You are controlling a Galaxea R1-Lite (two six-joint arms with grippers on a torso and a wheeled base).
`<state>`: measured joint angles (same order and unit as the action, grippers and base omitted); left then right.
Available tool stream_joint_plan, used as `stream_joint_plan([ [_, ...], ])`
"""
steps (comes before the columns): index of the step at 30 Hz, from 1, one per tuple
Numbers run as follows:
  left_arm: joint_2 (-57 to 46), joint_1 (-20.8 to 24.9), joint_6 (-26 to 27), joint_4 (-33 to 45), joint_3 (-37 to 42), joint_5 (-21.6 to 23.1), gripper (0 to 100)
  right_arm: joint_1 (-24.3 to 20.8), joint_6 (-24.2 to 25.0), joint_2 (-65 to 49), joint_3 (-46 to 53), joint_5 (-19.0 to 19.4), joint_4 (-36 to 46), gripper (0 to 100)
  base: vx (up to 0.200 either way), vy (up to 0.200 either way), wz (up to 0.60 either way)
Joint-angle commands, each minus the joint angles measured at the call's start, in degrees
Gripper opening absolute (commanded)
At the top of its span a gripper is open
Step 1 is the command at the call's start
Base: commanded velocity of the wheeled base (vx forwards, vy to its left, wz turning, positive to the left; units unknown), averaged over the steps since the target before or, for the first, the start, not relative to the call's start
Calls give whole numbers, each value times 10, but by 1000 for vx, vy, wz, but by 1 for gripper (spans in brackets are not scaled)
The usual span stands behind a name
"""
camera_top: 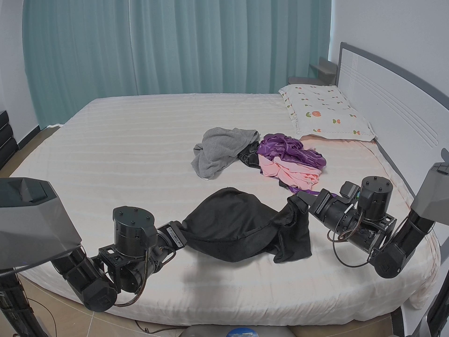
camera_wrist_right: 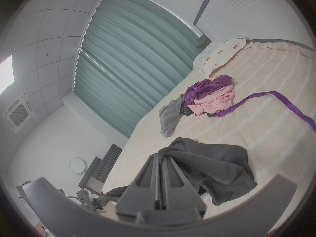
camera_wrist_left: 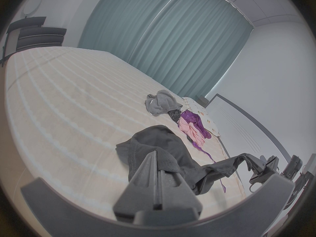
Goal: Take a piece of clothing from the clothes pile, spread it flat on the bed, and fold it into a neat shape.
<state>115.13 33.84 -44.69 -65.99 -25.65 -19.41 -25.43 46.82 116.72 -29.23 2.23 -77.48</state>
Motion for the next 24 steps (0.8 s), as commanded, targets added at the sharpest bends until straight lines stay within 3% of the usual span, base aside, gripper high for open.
stream_joint_plan([
  [1, 1, 0, -3, 0, 1, 0, 0, 0, -1, 18, 1, 0, -10, 0, 0, 0, 0],
  [24, -8, -6, -50, -1, -5, 10, 0, 0, 0, 5, 6, -13, -24, 0, 0, 9, 0],
])
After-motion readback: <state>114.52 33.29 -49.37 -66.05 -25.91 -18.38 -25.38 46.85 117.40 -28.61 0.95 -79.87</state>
